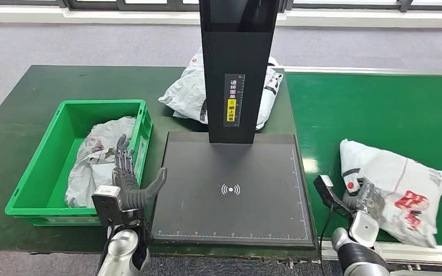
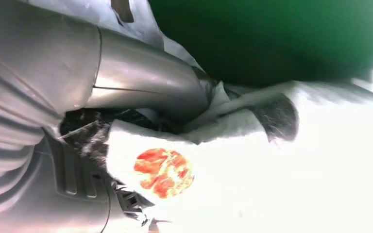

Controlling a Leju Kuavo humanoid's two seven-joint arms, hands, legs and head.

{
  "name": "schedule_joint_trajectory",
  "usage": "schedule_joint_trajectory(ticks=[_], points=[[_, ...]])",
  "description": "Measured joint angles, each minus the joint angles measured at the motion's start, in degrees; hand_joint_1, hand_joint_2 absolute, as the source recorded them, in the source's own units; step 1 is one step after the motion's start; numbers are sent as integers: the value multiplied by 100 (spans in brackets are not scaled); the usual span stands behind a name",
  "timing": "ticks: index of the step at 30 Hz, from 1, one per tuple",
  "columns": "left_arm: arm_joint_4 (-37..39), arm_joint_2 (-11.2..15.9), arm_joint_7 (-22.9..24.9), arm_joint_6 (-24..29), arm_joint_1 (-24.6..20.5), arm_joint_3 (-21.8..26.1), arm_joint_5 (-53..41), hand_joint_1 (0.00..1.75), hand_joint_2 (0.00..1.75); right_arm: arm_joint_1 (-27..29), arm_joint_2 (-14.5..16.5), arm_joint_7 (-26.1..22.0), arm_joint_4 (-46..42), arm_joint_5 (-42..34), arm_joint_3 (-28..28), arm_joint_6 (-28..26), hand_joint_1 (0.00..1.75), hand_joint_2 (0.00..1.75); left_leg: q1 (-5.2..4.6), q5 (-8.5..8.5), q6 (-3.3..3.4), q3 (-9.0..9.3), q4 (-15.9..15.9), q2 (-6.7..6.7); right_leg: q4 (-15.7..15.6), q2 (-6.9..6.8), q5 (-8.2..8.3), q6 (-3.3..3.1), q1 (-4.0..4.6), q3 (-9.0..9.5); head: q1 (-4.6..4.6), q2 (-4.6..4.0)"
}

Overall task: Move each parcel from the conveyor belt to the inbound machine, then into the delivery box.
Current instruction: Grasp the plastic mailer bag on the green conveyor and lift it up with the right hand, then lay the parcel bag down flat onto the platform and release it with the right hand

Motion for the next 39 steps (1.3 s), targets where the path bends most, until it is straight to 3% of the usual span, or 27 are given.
schedule_joint_trajectory(ticks=[4, 6, 8, 10, 15, 33, 39], points=[[54, -1, 0, 70, -4, 25, -159, 0, 175, 294, 650, -1956, -1063, -969, 51, 779, 175, 175, 6, -1, -6, 3, -2, 11, 0, 15, -3, -6, 6, -4, -1, 1], [91, -1, 0, 78, -8, 36, -220, 0, 175, 566, 989, -2525, -1746, -1401, 238, 1246, 175, 175, 7, -2, -8, 3, -3, 11, 0, 14, -6, -10, 8, -7, -1, -1], [128, -1, 0, 78, -11, 46, -254, 0, 175, 837, 1242, -2768, -2354, -1680, 548, 1541, 175, 175, 8, -3, -9, 3, -5, 12, 0, 14, -8, -14, 9, -9, -1, 0], [169, -1, 0, 111, -12, 64, -281, 0, 175, 1083, 1396, -2906, -2894, -1901, 908, 1639, 175, 175, 9, -7, -15, 3, -6, 16, 0, 18, -11, -17, 10, -10, -1, -1], [198, -1, 0, 284, -6, 109, -349, 0, 175, 1376, 1521, -3054, -3633, -2263, 1525, 1256, 175, 175, 8, -13, -21, 6, -4, 34, 0, 38, -10, -17, 7, -13, -2, 1], [299, -1, 0, 314, -15, 132, -472, 0, 175, 1857, 1648, -3579, -4531, -2736, 1942, 1190, 175, 175, 7, -13, -21, 6, -4, 33, 0, 36, -9, -17, 6, -11, -2, 1], [374, -1, 0, 310, -33, 132, -507, 0, 175, 1813, 1688, -3760, -4579, -2890, 2280, 1456, 175, 175, 7, -12, -21, 6, -5, 34, 0, 37, -10, -17, 7, -11, -1, 1]])
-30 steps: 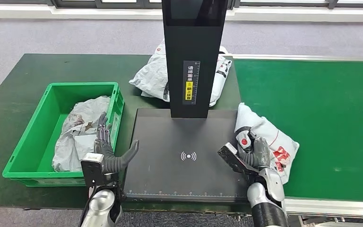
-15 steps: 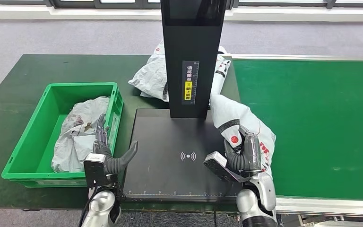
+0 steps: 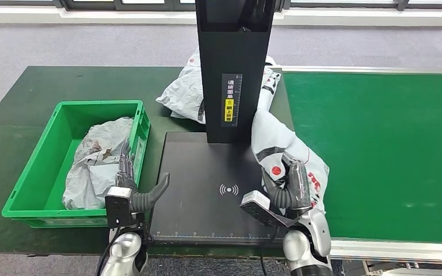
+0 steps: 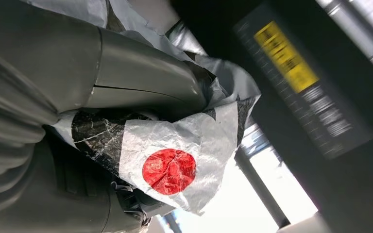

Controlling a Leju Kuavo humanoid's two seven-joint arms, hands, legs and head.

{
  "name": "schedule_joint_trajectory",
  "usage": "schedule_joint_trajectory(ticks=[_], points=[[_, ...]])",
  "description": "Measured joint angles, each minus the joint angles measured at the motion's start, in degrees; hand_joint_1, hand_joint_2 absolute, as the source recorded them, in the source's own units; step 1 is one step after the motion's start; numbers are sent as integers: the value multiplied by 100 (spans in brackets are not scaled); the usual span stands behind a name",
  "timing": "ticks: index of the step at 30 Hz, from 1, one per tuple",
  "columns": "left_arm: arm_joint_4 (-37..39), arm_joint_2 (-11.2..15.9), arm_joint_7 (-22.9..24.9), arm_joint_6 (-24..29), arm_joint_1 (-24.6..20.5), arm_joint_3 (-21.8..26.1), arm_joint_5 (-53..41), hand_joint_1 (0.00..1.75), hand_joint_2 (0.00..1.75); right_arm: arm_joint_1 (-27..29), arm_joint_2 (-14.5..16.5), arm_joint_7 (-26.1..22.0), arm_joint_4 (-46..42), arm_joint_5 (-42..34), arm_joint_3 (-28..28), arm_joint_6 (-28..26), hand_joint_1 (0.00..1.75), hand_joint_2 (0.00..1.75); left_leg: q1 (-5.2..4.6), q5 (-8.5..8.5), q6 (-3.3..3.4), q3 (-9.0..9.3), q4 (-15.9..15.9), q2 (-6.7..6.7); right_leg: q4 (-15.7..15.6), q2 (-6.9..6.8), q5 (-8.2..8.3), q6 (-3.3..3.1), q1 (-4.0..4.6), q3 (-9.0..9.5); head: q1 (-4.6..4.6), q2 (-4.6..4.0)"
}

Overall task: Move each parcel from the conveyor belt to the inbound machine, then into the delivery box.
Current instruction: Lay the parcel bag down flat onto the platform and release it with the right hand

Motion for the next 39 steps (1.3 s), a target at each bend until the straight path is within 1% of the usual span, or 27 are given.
schedule_joint_trajectory(ticks=[3, 7, 8, 11, 12, 17, 21, 24, 28, 37, 39], points=[[61, 0, 0, 2, -16, 0, -2, 0, 175, -163, 39, 5, 279, -32, 274, 120, 175, 175, 1, 1, -1, 1, 0, 1, 0, 1, 0, 0, 1, 1, 1, 0], [151, -1, -1, 30, -36, -1, -2, 0, 175, -483, 100, 28, 944, -218, 632, 95, 175, 175, 1, 2, -1, 3, 0, 1, 0, 1, 1, -2, 2, 2, 1, -1], [175, -2, -2, 44, -41, -2, -2, 0, 175, -577, 117, 39, 1141, -350, 732, 46, 163, 175, 1, 3, -2, 4, 0, 2, 1, 2, 2, -3, 1, 2, 1, -1], [255, -2, -1, 96, -59, -29, 4, 0, 175, -862, 173, 37, 1746, -828, 1041, -151, 32, 175, 1, 3, -2, 7, 1, 4, 1, 3, 3, -4, 1, 2, 1, -1], [279, -2, -1, 115, -65, -44, 8, 0, 175, -938, 190, 26, 1915, -950, 1126, -204, 0, 175, 1, 3, -2, 7, 1, 3, 1, 3, 3, -4, 1, 2, 1, -1], [381, -2, -2, 214, -92, -127, 24, 0, 175, -1174, 256, -23, 2497, -1405, 1345, -388, 0, 175, 1, 3, -2, 7, 1, 1, 1, 2, 3, -4, 0, 3, 1, 0], [440, -2, -2, 262, -106, -165, 40, 0, 175, -1237, 279, -91, 2709, -1589, 1356, -437, 0, 0, 1, 2, -2, 7, 1, 0, 0, 2, 3, -4, 0, 3, 1, 0], [473, -2, -2, 282, -113, -184, 52, 0, 175, -1248, 284, -228, 2767, -1838, 1354, -445, 0, 0, 0, 2, -2, 7, 1, 1, 0, 2, 3, -4, 0, 3, 1, -1], [510, -2, -2, 285, -119, -191, 59, 0, 175, -1249, 285, -438, 2777, -2158, 1354, -285, 0, 0, 0, 3, -2, 9, 1, 2, 0, 2, 3, -4, 0, 2, 1, 0], [544, -2, -2, 289, -124, -195, 59, 0, 175, -1249, 285, -497, 2777, -2245, 1354, -251, 0, 0, 0, 3, -2, 10, 1, 3, 0, 2, 3, -4, 0, 3, 1, -1], [554, -2, -2, 292, -125, -195, 59, 0, 175, -1248, 285, -573, 2774, -2344, 1354, -156, 0, 0, 0, 3, -2, 10, 2, 3, 0, 3, 3, -4, 0, 3, 1, 0]])
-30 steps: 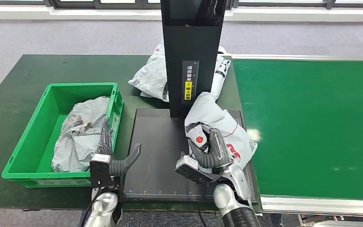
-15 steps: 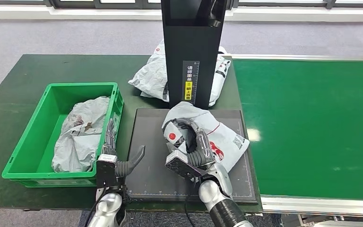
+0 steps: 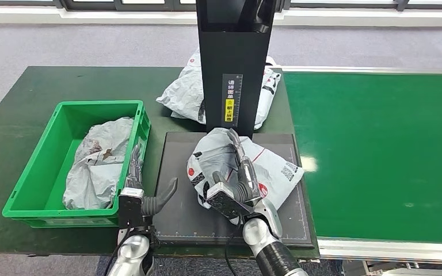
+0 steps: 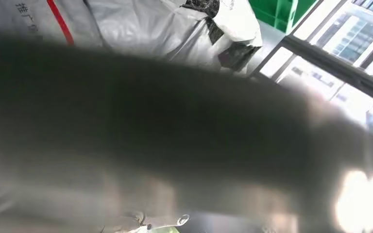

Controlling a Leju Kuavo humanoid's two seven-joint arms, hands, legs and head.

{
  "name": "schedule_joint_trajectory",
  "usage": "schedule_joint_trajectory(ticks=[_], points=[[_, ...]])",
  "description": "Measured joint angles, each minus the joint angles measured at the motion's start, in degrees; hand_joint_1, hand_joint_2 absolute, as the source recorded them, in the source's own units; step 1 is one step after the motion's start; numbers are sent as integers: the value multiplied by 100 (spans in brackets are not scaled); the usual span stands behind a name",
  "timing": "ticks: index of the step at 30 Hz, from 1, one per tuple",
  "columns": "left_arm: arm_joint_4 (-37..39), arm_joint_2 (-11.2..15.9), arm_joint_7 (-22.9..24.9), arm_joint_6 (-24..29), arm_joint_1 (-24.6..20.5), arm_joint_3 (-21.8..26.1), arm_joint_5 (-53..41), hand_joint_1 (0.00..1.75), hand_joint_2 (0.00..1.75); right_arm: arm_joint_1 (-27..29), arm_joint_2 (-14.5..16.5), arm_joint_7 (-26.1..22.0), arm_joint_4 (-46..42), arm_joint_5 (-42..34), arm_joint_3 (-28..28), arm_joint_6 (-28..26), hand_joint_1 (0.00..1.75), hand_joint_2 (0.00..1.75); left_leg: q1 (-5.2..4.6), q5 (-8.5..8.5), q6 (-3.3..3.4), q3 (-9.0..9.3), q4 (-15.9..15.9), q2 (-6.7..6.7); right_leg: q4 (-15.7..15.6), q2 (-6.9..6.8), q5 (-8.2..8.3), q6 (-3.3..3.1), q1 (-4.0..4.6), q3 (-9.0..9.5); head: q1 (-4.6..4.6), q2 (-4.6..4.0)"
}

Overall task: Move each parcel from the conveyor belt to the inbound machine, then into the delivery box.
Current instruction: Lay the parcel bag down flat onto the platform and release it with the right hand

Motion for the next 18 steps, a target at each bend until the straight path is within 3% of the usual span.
schedule_joint_trajectory(ticks=[4, 9, 13, 18], points=[[15, 0, 0, 36, -2, -2, -4, 0, 175, 33, -1, -206, -162, -83, -17, 100, 0, 0, 0, 0, 0, 0, 1, 0, 0, 0, 0, 0, 0, -1, 0, 0], [4, 0, 0, 113, 1, -2, -39, 0, 175, 144, -8, -147, -767, 771, -55, -818, 0, 0, 0, 0, 0, 2, 1, 3, 0, 2, 0, 0, 0, -3, 0, -2], [-172, 0, -2, 252, 16, -27, -293, 0, 175, 432, -62, -294, -1987, 1360, -205, -1558, 0, 175, -1, 0, 0, 3, 6, 2, -1, 2, 0, 0, -1, -6, 0, 0], [-652, 8, -8, 337, 18, -286, -644, 0, 175, 828, -124, -678, -3917, 1418, -733, -1664, 0, 175, -5, -8, 6, 4, 6, 8, -2, 7, 0, 1, -6, -5, 2, 0]])
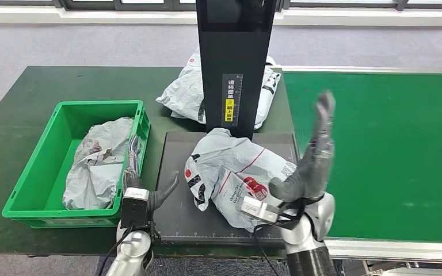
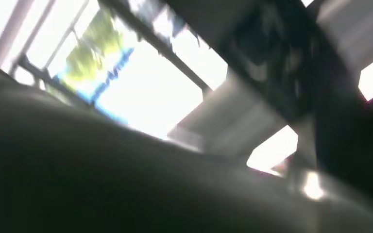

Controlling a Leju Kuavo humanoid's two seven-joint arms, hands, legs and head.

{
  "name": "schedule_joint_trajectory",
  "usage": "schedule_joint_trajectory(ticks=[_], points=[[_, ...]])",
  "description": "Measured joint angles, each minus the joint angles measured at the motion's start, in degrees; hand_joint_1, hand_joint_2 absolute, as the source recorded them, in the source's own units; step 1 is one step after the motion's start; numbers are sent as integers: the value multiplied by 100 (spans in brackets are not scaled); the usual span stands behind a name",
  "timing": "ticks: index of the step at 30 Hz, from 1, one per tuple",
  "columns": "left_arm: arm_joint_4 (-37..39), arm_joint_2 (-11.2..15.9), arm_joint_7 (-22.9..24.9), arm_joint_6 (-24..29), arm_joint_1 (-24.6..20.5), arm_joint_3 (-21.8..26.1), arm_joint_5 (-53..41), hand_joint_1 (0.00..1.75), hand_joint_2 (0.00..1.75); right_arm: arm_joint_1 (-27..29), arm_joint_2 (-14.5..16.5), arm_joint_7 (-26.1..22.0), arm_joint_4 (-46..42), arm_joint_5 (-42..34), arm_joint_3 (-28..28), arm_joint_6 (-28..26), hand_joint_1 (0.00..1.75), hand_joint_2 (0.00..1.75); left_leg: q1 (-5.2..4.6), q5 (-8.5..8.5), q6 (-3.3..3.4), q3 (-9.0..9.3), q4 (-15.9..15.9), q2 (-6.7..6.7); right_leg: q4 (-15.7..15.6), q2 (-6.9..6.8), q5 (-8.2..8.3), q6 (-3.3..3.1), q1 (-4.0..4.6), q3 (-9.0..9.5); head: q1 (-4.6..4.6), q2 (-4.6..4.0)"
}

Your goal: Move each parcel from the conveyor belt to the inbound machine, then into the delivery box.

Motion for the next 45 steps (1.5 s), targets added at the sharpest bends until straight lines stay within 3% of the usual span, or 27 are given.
schedule_joint_trajectory(ticks=[11, 21, 25, 27, 30, 32, 37, 45], points=[[-539, 32, -1, 191, -94, -613, -442, 0, 175, 362, -45, -52, -2463, 131, -360, 8, 0, 175, -1, -1, -1, 16, 0, 30, -1, 20, 3, 1, 0, 1, -2, -1], [-518, 38, -1, 138, -168, -815, -546, 0, 175, 422, -54, -50, -3010, 117, -360, 19, 0, 175, -1, -1, -1, 23, 1, 37, -1, 25, 6, 1, 0, 5, -2, 0], [-308, 13, 50, 369, -458, -944, -702, 0, 175, 419, -56, -49, -3023, 28, -360, 21, 0, 175, -1, 0, 0, 23, 1, 32, -2, 22, 7, 2, -1, 9, -1, 1], [136, -47, 513, 401, -871, -1086, -1158, 0, 175, 415, -57, -47, -3021, -44, -360, 21, 0, 175, -2, 5, 7, 21, 1, 18, -3, 10, 8, 6, -2, 15, 0, 1], [1275, -177, 2244, 309, -1621, -1469, -2507, 0, 175, 407, -57, -46, -3004, -153, -360, 24, 0, 175, -4, 13, 17, 15, 0, -7, -3, -13, 13, 10, -4, 33, 3, 1], [1787, -238, 2923, 296, -1875, -1652, -2885, 0, 175, 407, -57, -46, -2990, -175, -360, 26, 0, 175, -5, 11, 14, 16, 1, 15, -3, 9, 25, 8, -5, 24, 1, 0], [2490, -313, 2942, 298, -2247, -1820, -2951, 0, 175, 406, -57, -44, -2973, -181, -360, 26, 0, 175, -6, 12, 14, 15, 1, 20, -3, 15, 29, 6, -4, 18, 1, 0], [2919, -349, 2939, 313, -2441, -1909, -2956, 0, 175, 406, -57, -44, -2969, -182, -360, 26, 0, 175, -5, 12, 14, 12, 0, 20, -3, 13, 22, 5, -4, 17, 1, 1]])
